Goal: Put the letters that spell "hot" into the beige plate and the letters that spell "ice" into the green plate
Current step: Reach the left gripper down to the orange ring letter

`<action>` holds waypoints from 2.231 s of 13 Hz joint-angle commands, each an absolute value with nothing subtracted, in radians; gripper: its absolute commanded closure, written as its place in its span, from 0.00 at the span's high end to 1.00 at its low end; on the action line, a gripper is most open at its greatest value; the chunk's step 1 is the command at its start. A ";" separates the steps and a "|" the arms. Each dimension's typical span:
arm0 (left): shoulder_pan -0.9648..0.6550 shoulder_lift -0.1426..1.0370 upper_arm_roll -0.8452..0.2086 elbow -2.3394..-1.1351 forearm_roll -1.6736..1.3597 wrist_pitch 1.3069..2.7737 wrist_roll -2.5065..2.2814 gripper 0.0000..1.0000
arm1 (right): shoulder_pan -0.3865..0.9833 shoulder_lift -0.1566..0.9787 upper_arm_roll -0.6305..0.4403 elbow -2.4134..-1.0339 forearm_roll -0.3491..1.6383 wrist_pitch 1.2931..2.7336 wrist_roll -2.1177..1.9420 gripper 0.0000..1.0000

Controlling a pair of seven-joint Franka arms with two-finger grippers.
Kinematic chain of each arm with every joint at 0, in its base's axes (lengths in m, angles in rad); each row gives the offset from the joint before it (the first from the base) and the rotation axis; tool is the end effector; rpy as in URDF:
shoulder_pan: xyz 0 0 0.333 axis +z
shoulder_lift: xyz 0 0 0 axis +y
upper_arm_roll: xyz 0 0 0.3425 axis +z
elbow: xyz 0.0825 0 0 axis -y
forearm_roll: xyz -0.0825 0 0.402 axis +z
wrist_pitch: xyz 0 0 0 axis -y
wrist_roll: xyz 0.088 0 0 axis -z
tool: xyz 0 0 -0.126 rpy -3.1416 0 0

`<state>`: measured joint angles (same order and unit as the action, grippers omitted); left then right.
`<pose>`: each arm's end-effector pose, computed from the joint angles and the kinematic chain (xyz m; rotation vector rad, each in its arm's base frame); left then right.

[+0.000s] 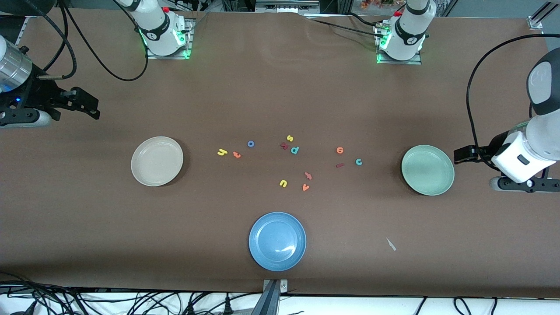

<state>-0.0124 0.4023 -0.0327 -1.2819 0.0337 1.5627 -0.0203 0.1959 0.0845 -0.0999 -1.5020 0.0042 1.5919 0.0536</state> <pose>0.6905 -0.0227 0.5167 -3.1110 0.0385 0.1878 0.5998 0.0609 0.6182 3.1371 0.0670 0.0096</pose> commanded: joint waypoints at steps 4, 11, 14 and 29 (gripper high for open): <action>-0.054 0.431 -0.031 -1.276 -0.053 1.566 -0.103 1.00 | 0.193 0.080 -0.089 -1.486 -0.003 1.575 0.057 1.00; -0.133 0.517 -0.031 -1.293 -0.146 1.566 -0.434 1.00 | 0.193 0.080 -0.090 -1.486 -0.002 1.577 0.055 1.00; -0.184 0.517 -0.031 -1.400 -0.141 1.656 -0.530 1.00 | 0.193 0.080 -0.090 -1.486 -0.002 1.575 0.057 1.00; -0.341 0.525 -0.067 -1.859 -0.153 2.207 -0.819 0.80 | 0.193 0.080 -0.089 -1.486 -0.002 1.575 0.057 1.00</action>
